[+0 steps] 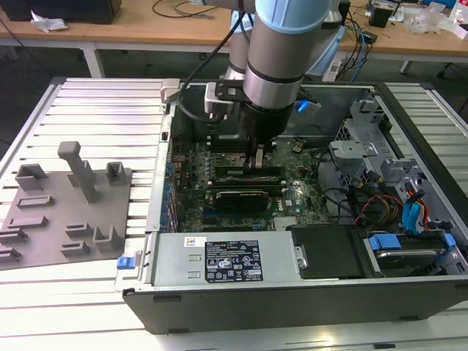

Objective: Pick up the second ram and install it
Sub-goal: 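Insert the second ram into the second slot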

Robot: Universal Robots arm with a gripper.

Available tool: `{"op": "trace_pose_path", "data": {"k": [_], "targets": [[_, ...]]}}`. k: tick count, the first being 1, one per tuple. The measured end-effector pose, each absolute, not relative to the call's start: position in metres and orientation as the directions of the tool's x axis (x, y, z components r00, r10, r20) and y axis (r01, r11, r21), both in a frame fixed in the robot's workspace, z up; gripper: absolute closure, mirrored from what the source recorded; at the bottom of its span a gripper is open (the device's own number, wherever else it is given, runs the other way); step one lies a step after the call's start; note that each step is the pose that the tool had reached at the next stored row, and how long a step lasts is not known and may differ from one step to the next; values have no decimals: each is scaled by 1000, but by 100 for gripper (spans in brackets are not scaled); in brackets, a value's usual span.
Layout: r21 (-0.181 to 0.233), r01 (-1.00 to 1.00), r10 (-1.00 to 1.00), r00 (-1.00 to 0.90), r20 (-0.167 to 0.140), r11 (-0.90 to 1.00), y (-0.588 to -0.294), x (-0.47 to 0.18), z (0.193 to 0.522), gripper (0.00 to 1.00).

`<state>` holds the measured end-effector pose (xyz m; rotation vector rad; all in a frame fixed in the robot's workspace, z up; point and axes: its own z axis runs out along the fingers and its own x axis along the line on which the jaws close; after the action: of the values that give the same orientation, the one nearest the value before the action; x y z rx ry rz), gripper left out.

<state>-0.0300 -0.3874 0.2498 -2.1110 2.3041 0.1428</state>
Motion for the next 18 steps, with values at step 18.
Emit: {"op": "trace_pose_path", "data": {"k": [18], "targets": [[58, -995, -994, -85, -70, 81, -385, -31, 224, 86]]}}
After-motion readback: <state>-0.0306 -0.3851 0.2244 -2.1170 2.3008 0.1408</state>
